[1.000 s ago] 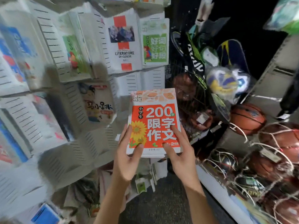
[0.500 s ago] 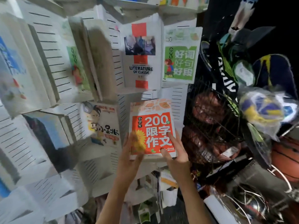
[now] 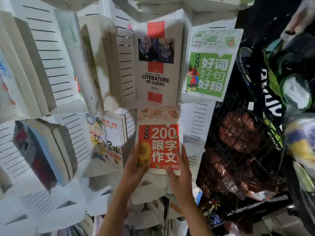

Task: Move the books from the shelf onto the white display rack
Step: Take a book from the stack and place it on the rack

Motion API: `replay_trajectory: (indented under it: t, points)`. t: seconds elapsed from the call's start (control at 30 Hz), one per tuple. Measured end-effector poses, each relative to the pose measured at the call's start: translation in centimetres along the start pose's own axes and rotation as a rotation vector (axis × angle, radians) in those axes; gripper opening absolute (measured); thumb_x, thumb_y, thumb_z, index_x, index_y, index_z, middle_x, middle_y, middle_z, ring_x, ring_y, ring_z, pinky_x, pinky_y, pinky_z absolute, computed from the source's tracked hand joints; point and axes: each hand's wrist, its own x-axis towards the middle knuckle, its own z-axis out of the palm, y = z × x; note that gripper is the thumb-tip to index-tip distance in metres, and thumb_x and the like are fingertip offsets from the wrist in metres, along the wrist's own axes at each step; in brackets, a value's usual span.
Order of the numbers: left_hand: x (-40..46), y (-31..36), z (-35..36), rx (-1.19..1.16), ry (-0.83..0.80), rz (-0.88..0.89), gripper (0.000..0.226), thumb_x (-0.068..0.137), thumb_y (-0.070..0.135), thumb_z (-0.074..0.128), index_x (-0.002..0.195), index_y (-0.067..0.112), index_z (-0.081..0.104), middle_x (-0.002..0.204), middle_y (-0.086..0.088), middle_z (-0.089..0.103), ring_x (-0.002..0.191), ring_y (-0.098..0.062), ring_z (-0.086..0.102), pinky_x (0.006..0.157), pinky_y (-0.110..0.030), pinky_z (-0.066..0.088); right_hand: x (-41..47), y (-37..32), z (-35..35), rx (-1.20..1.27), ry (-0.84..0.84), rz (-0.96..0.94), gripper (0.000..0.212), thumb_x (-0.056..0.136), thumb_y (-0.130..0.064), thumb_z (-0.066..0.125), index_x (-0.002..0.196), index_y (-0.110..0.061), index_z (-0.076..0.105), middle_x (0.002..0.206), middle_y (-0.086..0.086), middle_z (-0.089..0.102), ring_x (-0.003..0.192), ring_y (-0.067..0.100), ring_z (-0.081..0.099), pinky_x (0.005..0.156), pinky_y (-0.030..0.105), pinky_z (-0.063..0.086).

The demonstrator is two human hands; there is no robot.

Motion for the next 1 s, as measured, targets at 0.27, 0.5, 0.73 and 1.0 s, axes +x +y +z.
replay_trajectory:
  t: [0.27,0.5,0.73,1.0]
  points:
    - [3.0,-0.7,1.1,0.153,-0.001,-0.089,0.085,0.093,0.005,0.065,0.147,0.053,0.02,0.135,0.019,0.051,0.114,0.006,0.06,0.093,-0.031,0.057,1.0,2.8,0.8,-0.024,0.05,-0.018,0.057,0.093,-0.062,0.049,0.147,-0.051,0.033,0.16,-0.021,0.019,0.142,0.012,0.031,0.108,0.045,0.044]
    - [2.5,-0.8,3.3,0.454,0.335,-0.127,0.064,0.094,0.027,0.065,0.149,0.044,0.037,0.145,0.005,0.045,0.125,-0.016,0.053,0.09,-0.031,0.048,1.2,3.6,3.0,-0.089,0.086,-0.051,0.057,0.097,-0.051,0.048,0.15,-0.047,0.027,0.161,-0.024,0.015,0.14,-0.005,0.022,0.107,0.005,0.028]
    - [2.2,0.2,4.6,0.291,0.347,-0.148,0.039,0.098,0.05,0.047,0.137,0.044,0.049,0.149,0.002,0.041,0.124,-0.017,0.054,0.092,-0.028,0.042,1.8,4.6,4.3,-0.15,0.046,-0.024,0.061,0.097,-0.061,0.042,0.152,-0.044,0.022,0.163,-0.016,0.013,0.14,-0.001,0.021,0.109,0.015,0.029]
    - [2.8,-0.6,4.5,0.063,0.219,-0.184,0.062,0.091,0.074,0.037,0.148,0.049,0.036,0.162,0.014,0.025,0.123,0.006,0.045,0.111,-0.038,0.039,2.9,4.6,3.5,-0.255,-0.033,-0.08,0.072,0.096,-0.065,0.034,0.153,-0.047,-0.007,0.164,-0.002,0.01,0.147,0.022,0.027,0.106,0.036,0.045]
